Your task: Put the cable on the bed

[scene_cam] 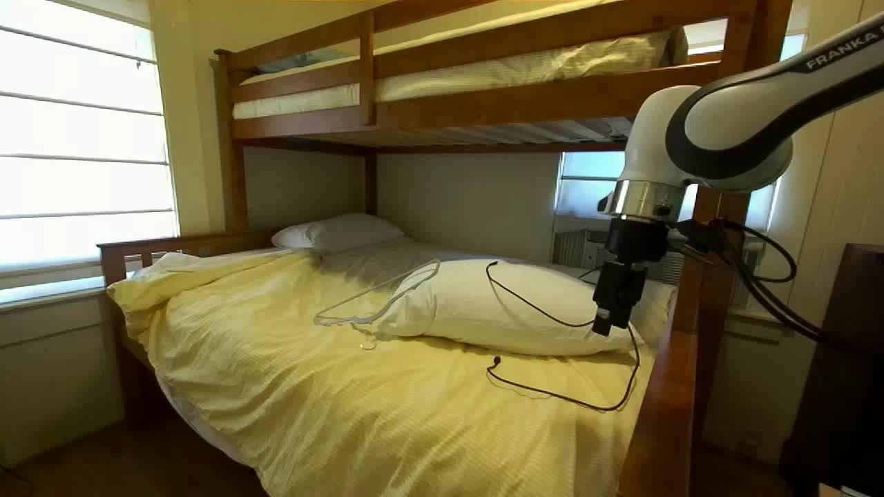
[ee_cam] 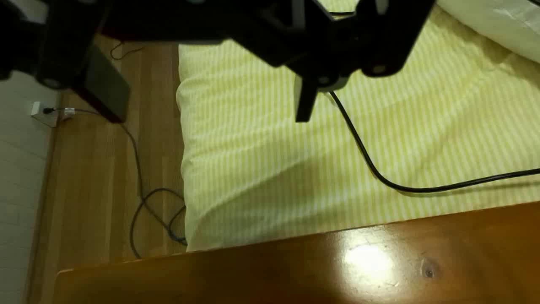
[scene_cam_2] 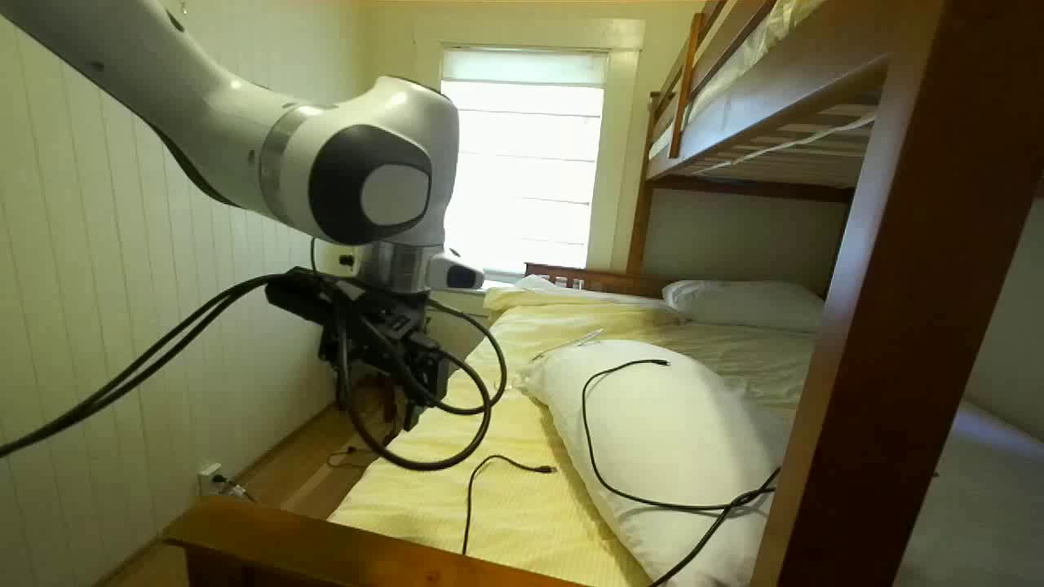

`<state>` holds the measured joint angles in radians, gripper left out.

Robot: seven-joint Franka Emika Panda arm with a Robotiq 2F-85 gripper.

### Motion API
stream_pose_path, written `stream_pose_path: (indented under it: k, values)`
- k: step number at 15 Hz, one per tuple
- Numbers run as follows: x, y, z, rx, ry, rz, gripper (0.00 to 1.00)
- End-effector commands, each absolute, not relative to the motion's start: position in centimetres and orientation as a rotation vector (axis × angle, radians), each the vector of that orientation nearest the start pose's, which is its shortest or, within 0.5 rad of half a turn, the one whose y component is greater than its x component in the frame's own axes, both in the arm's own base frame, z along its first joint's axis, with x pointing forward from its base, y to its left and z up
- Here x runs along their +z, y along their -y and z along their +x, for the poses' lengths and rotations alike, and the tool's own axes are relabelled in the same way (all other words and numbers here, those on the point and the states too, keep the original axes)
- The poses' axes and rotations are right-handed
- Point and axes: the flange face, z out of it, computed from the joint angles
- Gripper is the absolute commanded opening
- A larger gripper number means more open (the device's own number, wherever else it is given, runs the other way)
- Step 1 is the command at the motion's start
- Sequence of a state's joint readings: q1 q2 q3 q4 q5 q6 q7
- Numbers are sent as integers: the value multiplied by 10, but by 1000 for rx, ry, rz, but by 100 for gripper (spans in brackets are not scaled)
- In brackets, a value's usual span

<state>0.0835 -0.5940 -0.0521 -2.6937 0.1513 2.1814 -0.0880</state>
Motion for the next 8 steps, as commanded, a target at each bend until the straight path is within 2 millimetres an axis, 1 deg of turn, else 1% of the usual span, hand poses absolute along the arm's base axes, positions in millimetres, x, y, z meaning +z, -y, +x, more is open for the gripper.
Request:
stream_pose_path:
  k: [1, 3, 4, 5, 8]
  values:
    - [420, -18, 361, -123, 68, -2984, 100]
    - [420, -18, 361, -123, 68, -2984, 100]
    - [419, -8, 368, -152, -31, -3008, 100]
    - [419, 2, 374, -212, -110, -3021, 100]
    - [419, 52, 387, -355, -322, -3042, 100]
